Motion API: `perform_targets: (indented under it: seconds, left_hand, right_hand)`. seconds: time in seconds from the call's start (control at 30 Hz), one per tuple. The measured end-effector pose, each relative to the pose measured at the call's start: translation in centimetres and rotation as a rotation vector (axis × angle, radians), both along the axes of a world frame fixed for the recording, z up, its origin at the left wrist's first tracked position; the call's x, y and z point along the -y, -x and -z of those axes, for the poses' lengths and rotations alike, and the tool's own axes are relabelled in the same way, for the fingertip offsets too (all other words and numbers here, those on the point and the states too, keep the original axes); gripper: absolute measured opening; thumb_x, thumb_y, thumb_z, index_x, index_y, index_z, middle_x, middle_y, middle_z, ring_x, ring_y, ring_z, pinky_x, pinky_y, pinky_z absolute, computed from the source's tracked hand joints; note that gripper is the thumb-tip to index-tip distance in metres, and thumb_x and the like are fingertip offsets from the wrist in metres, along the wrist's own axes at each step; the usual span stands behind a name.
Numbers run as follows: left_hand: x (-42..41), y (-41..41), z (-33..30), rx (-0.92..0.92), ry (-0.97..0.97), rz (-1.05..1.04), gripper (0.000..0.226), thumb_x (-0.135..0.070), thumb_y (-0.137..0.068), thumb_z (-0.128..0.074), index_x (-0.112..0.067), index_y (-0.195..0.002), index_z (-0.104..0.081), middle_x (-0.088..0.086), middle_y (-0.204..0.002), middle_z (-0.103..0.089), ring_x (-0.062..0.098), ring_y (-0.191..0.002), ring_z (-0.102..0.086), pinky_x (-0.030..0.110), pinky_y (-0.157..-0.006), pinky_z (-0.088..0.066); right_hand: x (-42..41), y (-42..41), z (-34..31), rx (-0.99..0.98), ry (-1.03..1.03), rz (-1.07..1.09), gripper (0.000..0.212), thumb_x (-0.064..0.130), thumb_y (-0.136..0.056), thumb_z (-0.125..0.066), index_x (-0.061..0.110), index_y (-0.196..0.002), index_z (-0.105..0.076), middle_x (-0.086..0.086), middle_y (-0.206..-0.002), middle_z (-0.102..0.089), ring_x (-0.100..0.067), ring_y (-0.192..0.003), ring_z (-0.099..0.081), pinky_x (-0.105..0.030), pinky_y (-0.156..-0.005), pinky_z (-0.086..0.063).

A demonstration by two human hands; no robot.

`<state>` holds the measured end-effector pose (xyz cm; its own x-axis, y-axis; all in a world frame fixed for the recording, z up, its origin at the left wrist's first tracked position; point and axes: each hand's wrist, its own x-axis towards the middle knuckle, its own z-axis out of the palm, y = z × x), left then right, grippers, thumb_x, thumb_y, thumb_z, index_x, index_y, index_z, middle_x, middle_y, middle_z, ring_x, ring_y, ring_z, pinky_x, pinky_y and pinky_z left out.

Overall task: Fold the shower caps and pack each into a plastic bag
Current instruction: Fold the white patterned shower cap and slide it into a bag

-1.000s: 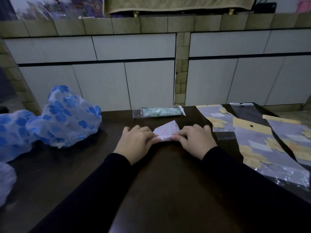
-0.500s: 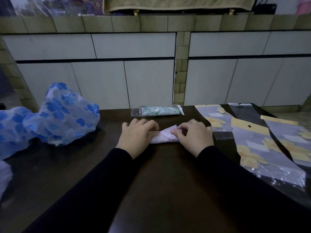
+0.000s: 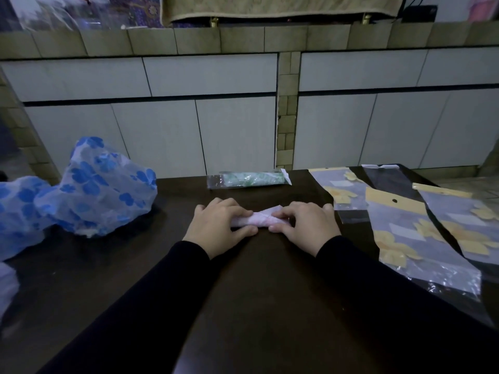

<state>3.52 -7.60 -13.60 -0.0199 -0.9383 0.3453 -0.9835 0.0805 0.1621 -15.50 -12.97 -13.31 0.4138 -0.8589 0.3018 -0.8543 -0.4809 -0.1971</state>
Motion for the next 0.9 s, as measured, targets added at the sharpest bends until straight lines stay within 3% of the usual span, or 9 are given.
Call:
perform_targets:
  seconds: [0.23, 0.37, 0.43, 0.5, 0.7, 0.8, 0.9]
  left_hand:
    - [-0.1, 0.3, -0.4, 0.082, 0.035, -0.028, 0.031, -0.050, -0.096, -0.040, -0.041, -0.120, -0.058, -0.016, -0.113, -0.057, 0.009, -0.108, -0.047, 0.033, -0.087, -0.026]
    - [0.0, 1.0, -0.7, -0.008, 0.025, -0.044, 0.017, -0.043, -0.098, -0.042, -0.036, -0.107, -0.054, -0.010, -0.108, -0.063, 0.014, -0.104, -0.054, 0.035, -0.091, -0.029]
    - [0.0, 1.2, -0.9, -0.094, 0.022, -0.037, 0.006, -0.040, -0.096, -0.046, -0.035, -0.098, -0.046, -0.007, -0.103, -0.065, 0.016, -0.100, -0.057, 0.036, -0.093, -0.031]
    - [0.2, 1.1, -1.0, -0.109, 0.012, -0.047, 0.007, -0.039, -0.096, -0.047, -0.033, -0.099, -0.049, -0.008, -0.104, -0.066, 0.017, -0.099, -0.058, 0.037, -0.093, -0.031]
    - [1.3, 0.7, -0.9, -0.164, 0.058, -0.099, 0.013, -0.040, -0.090, -0.058, -0.032, -0.098, -0.066, -0.010, -0.112, -0.051, 0.011, -0.110, -0.045, 0.030, -0.084, -0.025]
    - [1.1, 1.0, -0.6, -0.048, 0.122, -0.064, 0.013, -0.034, -0.091, -0.057, -0.031, -0.102, -0.065, -0.010, -0.110, -0.053, 0.014, -0.108, -0.045, 0.029, -0.080, -0.025]
    - [1.1, 1.0, -0.2, -0.042, 0.153, -0.009, 0.015, -0.021, -0.093, -0.055, -0.027, -0.098, -0.068, -0.007, -0.105, -0.060, 0.018, -0.101, -0.051, 0.029, -0.079, -0.030]
  right_hand:
    - [0.1, -0.1, 0.0, -0.010, 0.056, -0.014, 0.033, 0.050, -0.097, -0.040, 0.038, -0.120, -0.062, 0.012, -0.114, -0.065, -0.014, -0.109, -0.054, -0.038, -0.096, -0.027]
    - [0.8, -0.7, -0.6, 0.067, -0.119, 0.058, 0.029, 0.049, -0.097, -0.042, 0.036, -0.110, -0.064, 0.008, -0.109, -0.067, -0.015, -0.106, -0.056, -0.037, -0.096, -0.027]
    - [1.3, -0.6, -1.0, 0.138, -0.228, 0.079, 0.025, 0.053, -0.093, -0.049, 0.035, -0.102, -0.064, 0.011, -0.100, -0.065, -0.015, -0.101, -0.055, -0.039, -0.094, -0.029]
    - [1.6, -0.5, -1.0, 0.231, -0.274, 0.102, 0.022, 0.056, -0.088, -0.056, 0.035, -0.094, -0.061, 0.014, -0.090, -0.060, -0.013, -0.099, -0.054, -0.040, -0.095, -0.031]
    - [1.1, -0.9, -0.2, 0.172, 0.063, 0.082, 0.015, 0.048, -0.090, -0.056, 0.038, -0.098, -0.063, 0.010, -0.109, -0.055, -0.015, -0.106, -0.045, -0.036, -0.083, -0.028]
    - [1.2, -0.5, -0.3, 0.122, 0.053, 0.007, 0.014, 0.046, -0.091, -0.054, 0.039, -0.098, -0.065, 0.013, -0.112, -0.059, -0.015, -0.106, -0.046, -0.035, -0.082, -0.024]
    - [1.2, 0.3, -0.5, 0.067, -0.016, -0.066, 0.028, 0.055, -0.084, -0.061, 0.041, -0.108, -0.062, 0.014, -0.111, -0.061, -0.013, -0.105, -0.046, -0.034, -0.083, -0.024]
